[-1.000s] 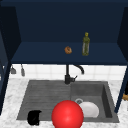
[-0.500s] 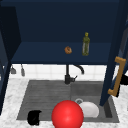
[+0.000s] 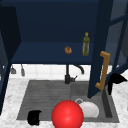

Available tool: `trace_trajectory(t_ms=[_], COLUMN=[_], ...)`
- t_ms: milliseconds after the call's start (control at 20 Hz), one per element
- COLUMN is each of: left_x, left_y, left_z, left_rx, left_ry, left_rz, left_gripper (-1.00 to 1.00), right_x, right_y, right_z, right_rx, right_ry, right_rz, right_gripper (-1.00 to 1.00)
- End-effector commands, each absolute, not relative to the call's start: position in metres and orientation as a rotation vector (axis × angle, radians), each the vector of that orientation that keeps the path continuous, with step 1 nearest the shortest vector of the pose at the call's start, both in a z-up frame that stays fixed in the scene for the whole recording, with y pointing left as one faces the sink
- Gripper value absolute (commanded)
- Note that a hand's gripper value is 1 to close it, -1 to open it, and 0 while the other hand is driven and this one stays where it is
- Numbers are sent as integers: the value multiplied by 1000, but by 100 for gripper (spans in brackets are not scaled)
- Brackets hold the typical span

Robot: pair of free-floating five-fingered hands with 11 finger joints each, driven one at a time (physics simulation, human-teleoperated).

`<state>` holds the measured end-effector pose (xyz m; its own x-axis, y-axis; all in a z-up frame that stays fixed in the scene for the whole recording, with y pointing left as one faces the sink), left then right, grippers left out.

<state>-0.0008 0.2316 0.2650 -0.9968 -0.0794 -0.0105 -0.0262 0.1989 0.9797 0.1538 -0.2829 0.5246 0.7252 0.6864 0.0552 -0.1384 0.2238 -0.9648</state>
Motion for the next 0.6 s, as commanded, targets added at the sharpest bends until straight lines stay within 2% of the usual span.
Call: trace_trajectory(t_ms=[0,550], left_x=[-1,-1], left_y=[232,232], left_z=[265,265], left_rx=[106,106], left_ry=[-2399,-2399], left_rz=[-1959,-1959], left_gripper=[0,0], right_x=[183,242], right_y=[-265,-241], right_z=[506,471], right_rx=[-1242,-1347], right_ry=[-545,-436], right_rz=[598,435], right_gripper=[-100,-100])
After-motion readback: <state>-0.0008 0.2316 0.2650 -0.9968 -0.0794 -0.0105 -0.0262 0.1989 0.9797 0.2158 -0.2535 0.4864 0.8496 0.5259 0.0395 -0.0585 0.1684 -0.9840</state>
